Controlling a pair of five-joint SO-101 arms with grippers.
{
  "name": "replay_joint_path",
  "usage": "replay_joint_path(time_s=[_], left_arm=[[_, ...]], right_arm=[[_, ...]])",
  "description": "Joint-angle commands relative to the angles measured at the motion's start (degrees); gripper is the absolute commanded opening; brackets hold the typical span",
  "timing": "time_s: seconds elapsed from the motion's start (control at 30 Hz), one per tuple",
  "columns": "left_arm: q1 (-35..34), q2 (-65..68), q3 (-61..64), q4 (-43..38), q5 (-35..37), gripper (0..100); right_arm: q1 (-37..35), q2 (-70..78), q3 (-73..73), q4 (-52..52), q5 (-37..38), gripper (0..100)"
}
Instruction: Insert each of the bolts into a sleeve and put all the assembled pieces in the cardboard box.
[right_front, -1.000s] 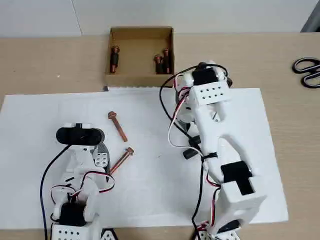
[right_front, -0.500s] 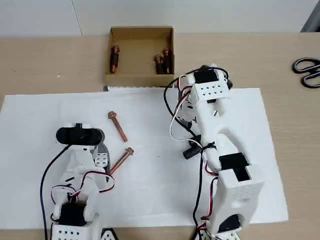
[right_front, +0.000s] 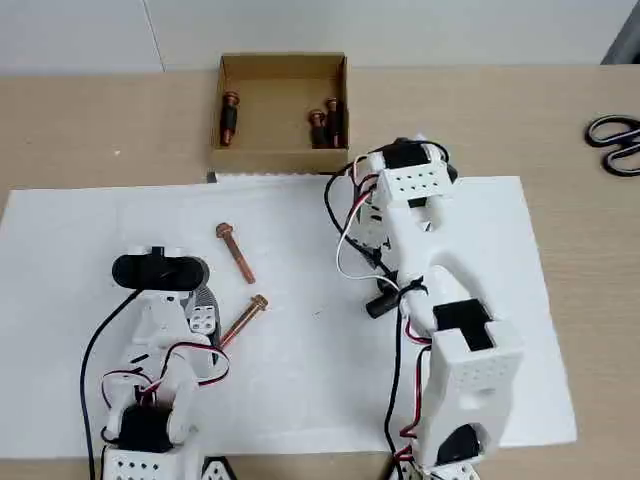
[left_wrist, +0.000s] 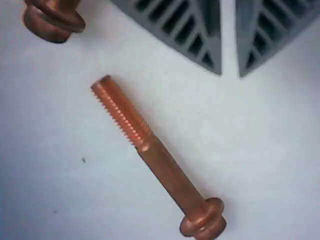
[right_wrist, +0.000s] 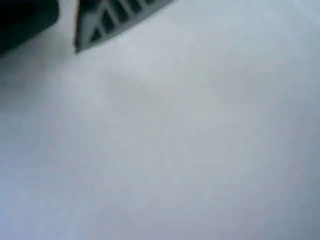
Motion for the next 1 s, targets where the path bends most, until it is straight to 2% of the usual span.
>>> replay_joint_path(time_s=[0.0,0.8,0.97], left_arm=[[0.4,-0.7,-0.3,-1.1,-0.2,1],[0.4,-0.7,-0.3,-1.1,-0.1,1],[0.4,-0.7,-0.3,-1.1,-0.1,1]], right_arm=[[-0.8,-0.4,-0.3,0.7,0.5,20.9],[-0.9,6.5,-0.6,-2.3,0.8,20.3],[-0.8,6.5,-2.1,-2.8,1.8,4.2]])
